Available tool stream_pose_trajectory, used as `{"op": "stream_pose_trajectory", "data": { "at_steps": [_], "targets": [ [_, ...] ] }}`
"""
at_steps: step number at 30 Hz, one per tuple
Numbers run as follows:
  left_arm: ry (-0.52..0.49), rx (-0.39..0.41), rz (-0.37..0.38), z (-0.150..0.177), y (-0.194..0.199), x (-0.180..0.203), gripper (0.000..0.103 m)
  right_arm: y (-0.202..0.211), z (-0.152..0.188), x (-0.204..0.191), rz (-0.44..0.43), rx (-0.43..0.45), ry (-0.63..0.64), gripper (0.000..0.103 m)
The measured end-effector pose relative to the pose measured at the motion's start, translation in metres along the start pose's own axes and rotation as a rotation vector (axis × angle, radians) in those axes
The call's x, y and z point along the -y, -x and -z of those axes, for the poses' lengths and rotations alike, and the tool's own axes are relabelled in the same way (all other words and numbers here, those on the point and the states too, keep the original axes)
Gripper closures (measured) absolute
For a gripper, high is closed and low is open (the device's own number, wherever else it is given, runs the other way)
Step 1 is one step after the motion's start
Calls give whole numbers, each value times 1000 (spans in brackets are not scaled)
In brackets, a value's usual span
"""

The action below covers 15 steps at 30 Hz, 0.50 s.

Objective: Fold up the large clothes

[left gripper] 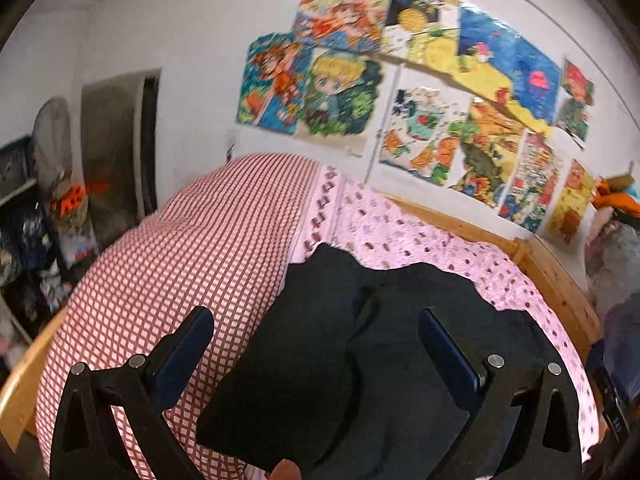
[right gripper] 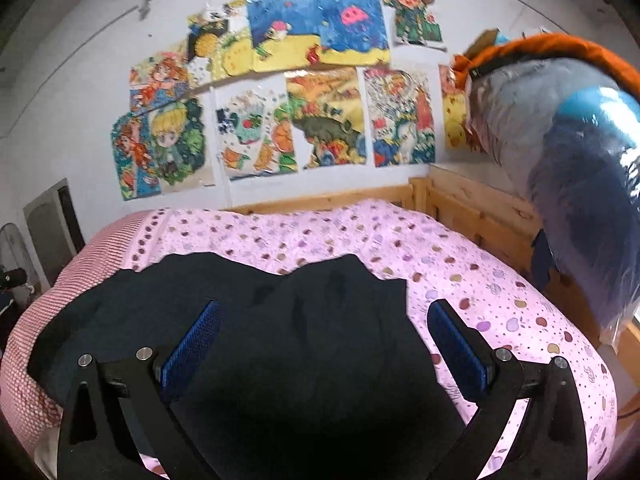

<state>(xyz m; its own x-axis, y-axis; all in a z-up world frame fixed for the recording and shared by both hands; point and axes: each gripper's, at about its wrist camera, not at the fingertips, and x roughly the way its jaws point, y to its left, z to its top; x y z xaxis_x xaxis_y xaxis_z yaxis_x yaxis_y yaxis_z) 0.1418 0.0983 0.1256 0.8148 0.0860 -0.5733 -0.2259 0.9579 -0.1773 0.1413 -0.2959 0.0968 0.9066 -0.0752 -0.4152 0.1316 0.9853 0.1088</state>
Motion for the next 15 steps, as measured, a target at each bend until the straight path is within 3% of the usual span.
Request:
{"op": "stream_pose_trajectory", "data": {
  "at_steps": [9,15],
  "targets": [
    [-175,112,79,14,53,25,0,43,1,-38,35,51,64,2],
    [-153,149,110,21,78,17,0,71,-2,-51,51,107,77,1]
  ]
}}
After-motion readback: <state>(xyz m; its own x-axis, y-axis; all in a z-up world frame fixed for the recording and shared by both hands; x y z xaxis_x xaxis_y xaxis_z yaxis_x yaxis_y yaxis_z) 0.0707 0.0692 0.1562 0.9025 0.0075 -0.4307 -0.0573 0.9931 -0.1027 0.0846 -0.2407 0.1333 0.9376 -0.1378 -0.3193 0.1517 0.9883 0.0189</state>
